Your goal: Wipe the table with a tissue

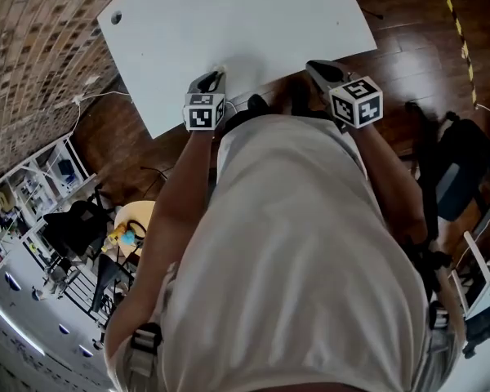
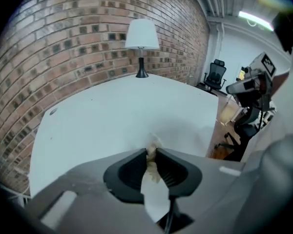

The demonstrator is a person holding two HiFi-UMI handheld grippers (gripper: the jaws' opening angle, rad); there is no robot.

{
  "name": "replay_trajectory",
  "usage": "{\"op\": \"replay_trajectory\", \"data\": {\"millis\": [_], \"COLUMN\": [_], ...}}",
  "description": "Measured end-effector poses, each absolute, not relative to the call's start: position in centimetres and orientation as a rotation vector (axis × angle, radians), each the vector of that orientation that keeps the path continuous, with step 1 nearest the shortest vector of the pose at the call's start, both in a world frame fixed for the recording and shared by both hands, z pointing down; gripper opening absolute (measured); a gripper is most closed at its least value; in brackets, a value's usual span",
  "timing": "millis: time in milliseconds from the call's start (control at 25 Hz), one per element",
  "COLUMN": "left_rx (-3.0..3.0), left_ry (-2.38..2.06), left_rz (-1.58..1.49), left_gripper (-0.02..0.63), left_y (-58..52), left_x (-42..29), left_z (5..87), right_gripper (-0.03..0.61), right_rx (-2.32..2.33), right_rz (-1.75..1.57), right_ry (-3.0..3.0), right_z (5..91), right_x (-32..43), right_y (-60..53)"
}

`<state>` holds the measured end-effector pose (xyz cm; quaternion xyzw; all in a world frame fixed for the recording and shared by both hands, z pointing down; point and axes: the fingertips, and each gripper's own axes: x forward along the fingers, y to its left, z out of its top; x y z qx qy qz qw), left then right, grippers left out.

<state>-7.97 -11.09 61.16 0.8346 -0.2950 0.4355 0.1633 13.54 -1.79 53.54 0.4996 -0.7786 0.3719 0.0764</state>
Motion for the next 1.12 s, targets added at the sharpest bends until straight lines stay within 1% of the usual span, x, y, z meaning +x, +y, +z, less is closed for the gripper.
{"op": "replay_trajectory", "data": {"millis": [160,360,720,1120], "left_rx": [2.237,2.163,2.049,2.012], "left_ry": [-1.056,-1.169,-1.336,-1.438], "left_rz": [1.105,1.004,0.853,0.717], "left_gripper": [0.072,0.075,0.075,0.075], "left_y": [-10.4,-8.1,-6.0,-9.9], "left_x": [-12.9,-17.1,-23.8,-30.3], "left_z": [60.3,59.3,59.5,59.0], "right_gripper": [0.009,0.009,0.009,0.009], "right_rx": [1.384,1.271,1.011,0.929], "right_rz": [1.094,1.085,1.039,1.001], "right_ry": [-2.379,-2.398,-2.423,-2.394], "right_z": [53.8,54.1,55.0,54.6], "right_x": [12.1,10.2,2.8,-3.2], "right_y": [-2.3,-2.4,-4.3,-7.2]}}
